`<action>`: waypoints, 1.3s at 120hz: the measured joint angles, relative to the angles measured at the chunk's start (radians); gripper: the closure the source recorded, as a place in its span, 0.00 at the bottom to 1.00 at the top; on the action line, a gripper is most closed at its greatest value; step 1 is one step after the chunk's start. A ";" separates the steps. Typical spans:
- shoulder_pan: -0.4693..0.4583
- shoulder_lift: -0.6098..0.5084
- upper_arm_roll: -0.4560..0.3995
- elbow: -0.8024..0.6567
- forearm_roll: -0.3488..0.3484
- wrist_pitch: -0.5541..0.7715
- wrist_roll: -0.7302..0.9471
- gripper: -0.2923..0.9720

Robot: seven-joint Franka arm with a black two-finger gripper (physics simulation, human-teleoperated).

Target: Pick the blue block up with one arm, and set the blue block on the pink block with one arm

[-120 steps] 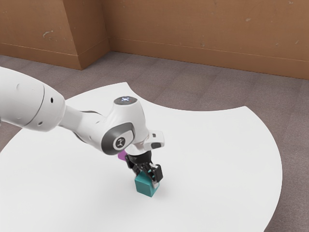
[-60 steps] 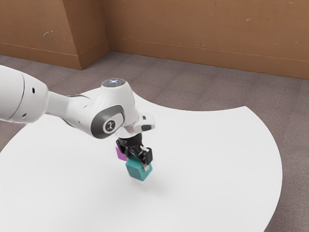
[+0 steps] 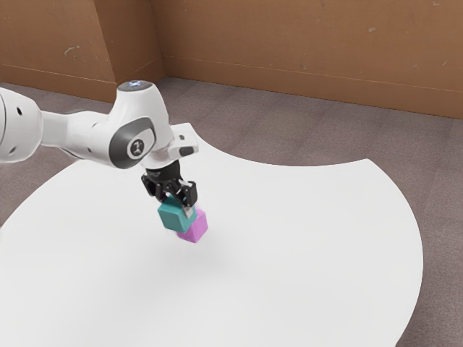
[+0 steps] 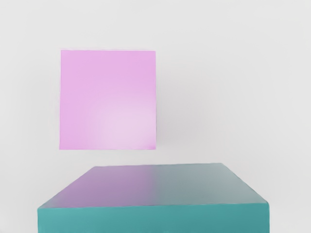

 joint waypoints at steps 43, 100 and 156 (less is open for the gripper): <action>0.002 0.067 0.044 0.077 0.003 -0.032 0.069 0.47; 0.001 0.172 0.045 0.204 0.002 -0.056 0.146 0.47; 0.001 0.195 0.048 0.251 -0.004 -0.081 0.180 0.47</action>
